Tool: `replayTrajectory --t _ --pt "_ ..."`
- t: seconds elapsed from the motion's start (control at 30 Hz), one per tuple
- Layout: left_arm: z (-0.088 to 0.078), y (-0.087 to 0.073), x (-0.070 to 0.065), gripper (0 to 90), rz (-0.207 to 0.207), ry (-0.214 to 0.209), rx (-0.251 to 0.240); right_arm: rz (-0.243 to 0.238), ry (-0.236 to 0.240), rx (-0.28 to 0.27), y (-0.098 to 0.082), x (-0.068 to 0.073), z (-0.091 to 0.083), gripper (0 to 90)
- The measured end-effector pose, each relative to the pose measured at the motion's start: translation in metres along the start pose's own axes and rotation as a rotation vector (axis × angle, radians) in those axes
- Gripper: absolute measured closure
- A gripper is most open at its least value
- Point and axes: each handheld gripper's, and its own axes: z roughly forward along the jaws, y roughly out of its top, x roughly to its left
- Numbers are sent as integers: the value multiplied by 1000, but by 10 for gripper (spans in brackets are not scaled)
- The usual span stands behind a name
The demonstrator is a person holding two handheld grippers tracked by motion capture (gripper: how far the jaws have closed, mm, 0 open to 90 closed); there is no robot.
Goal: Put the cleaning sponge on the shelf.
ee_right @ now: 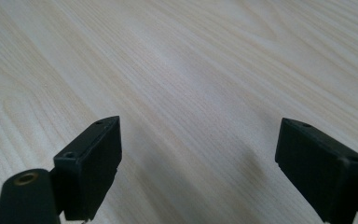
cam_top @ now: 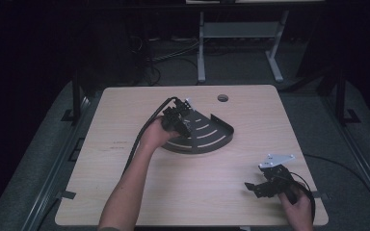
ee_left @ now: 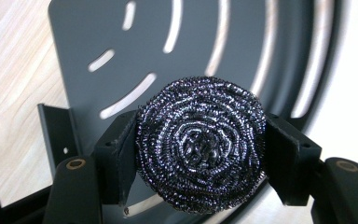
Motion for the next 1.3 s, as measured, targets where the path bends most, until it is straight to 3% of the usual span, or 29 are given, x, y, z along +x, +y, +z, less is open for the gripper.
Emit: replayTrajectory --t 0.07,0.5,1.03,1.3 --pt "5 0 1 338 -9 -24 -1 3 -3 1 0 0 -1 141" --pt "33 2 2 331 -40 -33 40 -5 -6 0 0 -1 -1 140" --pt "38 2 3 322 -49 -32 62 -9 -6 -4 0 -1 -1 140" --pt "31 1 5 242 -71 -33 45 -5 -6 -3 0 0 -1 140"
